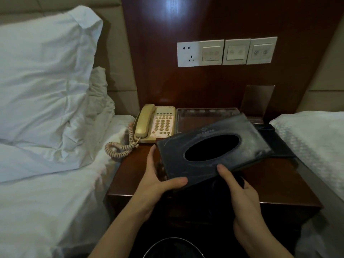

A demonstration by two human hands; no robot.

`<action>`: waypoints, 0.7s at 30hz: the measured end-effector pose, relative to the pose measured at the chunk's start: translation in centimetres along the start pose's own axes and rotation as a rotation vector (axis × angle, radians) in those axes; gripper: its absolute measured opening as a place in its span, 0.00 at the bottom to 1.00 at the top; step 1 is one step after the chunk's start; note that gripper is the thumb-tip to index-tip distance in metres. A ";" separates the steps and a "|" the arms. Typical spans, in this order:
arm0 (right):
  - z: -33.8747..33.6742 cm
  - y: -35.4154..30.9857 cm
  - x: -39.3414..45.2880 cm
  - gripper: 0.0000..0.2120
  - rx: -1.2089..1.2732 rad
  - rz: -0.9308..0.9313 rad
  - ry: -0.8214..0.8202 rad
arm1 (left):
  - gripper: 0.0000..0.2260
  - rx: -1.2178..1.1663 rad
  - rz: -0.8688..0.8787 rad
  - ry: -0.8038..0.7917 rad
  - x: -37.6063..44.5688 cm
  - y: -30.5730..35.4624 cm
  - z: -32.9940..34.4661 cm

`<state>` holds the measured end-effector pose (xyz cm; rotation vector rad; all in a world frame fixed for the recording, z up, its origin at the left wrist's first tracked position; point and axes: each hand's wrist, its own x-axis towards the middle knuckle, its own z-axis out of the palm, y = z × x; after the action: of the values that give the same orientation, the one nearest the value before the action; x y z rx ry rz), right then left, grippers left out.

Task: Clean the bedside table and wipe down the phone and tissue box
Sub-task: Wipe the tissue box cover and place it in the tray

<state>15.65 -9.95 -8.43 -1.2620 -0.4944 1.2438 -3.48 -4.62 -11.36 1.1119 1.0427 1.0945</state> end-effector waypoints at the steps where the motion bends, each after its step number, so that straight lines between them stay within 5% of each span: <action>1: -0.1 -0.4 0.2 0.15 -0.007 -0.007 0.003 | 0.59 0.037 -0.011 0.012 0.0 0.3 0.2; 3: -0.5 -1.2 0.7 0.15 -0.053 0.001 -0.007 | 0.47 -0.072 -0.050 0.062 0.0 1.4 0.7; 6: -1.5 -2.2 1.3 0.18 -0.179 0.009 -0.091 | 0.16 -0.151 -0.142 0.104 -0.2 2.9 1.1; 11: -2.6 -2.9 1.8 0.20 -0.349 0.001 -0.218 | 0.26 0.212 -0.259 -0.111 -0.3 3.1 0.1; 16: -2.5 -2.9 1.7 0.19 -0.492 0.032 -0.330 | 0.42 0.075 -0.335 -0.043 0.3 1.5 0.9; 21: -2.2 -4.4 0.6 0.20 -0.510 -0.286 -0.039 | 0.37 -0.123 -0.302 0.069 0.2 1.1 1.6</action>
<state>19.56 -9.63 -5.38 -1.5240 -1.0291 0.9282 -2.01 -4.52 -10.07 0.7935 1.1399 0.9455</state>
